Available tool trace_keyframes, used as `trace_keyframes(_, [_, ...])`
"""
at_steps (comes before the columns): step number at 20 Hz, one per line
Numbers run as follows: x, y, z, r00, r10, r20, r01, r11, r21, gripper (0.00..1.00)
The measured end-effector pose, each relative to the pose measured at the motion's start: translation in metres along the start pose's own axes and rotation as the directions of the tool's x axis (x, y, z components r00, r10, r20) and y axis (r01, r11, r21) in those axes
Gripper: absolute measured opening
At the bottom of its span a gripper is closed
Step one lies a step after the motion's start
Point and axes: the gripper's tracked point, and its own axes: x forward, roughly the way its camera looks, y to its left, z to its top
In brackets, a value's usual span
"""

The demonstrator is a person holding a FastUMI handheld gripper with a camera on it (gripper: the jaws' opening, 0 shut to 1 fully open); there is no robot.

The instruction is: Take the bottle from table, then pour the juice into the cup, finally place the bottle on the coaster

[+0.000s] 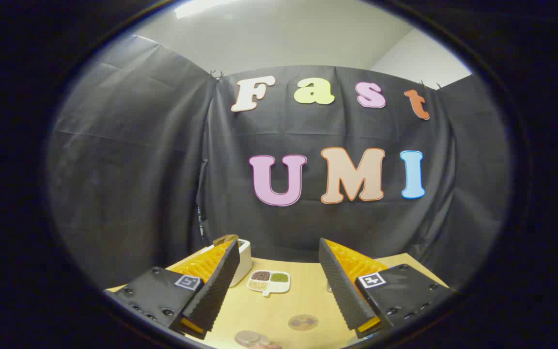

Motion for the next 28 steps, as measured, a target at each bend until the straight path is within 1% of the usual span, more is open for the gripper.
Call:
trace_keyframes(8, [0.008,0.002,0.004,1.000,-0.007,0.019,0.007,1.000,0.010,1.00])
trace_keyframes(14, [0.011,-0.006,0.001,0.999,-0.036,0.011,0.036,0.999,0.012,1.00])
trace_keyframes(16, [0.011,-0.009,-0.011,0.998,-0.055,-0.010,0.056,0.998,0.024,1.00])
trace_keyframes(20, [0.005,-0.008,-0.046,0.996,-0.065,-0.055,0.068,0.996,0.054,1.00])
trace_keyframes(28, [-0.016,0.014,-0.115,0.990,-0.037,-0.137,0.050,0.994,0.093,1.00])
